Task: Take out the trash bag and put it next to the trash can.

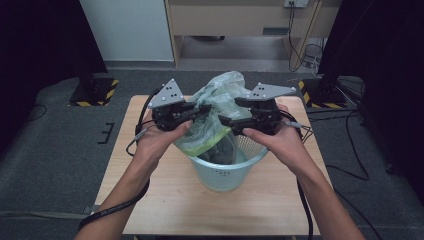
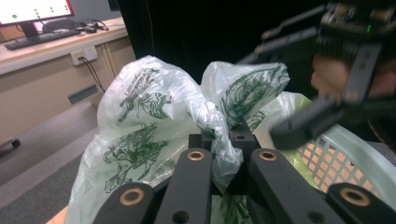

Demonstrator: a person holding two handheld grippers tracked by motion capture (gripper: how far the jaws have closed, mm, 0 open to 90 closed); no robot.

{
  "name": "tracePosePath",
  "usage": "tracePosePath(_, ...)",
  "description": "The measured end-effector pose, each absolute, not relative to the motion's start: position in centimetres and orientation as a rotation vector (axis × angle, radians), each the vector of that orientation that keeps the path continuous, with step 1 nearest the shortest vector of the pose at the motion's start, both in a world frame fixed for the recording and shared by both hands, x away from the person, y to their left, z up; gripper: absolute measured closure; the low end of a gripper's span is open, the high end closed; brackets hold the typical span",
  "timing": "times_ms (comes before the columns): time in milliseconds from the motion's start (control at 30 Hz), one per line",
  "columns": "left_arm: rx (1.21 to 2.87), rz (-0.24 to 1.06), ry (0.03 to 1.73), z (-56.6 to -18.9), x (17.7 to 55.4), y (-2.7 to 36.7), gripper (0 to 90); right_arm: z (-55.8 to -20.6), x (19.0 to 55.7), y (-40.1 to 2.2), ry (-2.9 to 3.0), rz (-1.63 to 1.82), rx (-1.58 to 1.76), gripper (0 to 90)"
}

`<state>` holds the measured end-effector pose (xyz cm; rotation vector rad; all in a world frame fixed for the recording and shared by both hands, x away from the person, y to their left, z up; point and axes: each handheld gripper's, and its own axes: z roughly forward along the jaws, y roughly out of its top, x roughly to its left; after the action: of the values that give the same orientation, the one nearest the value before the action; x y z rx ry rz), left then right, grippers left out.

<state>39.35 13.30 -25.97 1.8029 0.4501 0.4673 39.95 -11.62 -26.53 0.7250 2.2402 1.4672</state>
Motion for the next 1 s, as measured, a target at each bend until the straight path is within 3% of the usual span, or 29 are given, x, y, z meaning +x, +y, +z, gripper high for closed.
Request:
tracePosePath(333,1.775,0.417,0.397,-25.6,38.6,12.4,88.4,-27.5,40.1,-8.6,2.311,1.434,0.681,23.0)
tracePosePath(400,1.772,0.402,0.386,-25.5,38.4,12.4,88.4,-27.7,40.1,-8.4,2.304,1.424,0.669,29.7)
tracePosePath(567,1.796,0.400,0.345,-25.4,37.4,12.1,88.2,-27.8,39.9,-8.3,2.282,1.410,0.638,59.7)
tracePosePath(700,1.820,0.406,0.327,-25.8,36.7,12.1,87.9,-27.7,39.8,-8.8,2.257,1.419,0.642,77.2)
tracePosePath(867,1.862,0.421,0.335,-26.5,36.3,12.4,88.0,-27.4,39.8,-9.4,2.215,1.456,0.672,86.8)
tracePosePath(1000,1.886,0.444,0.347,-27.0,36.2,12.5,86.6,-27.2,39.7,-9.6,2.190,1.470,0.674,89.1)
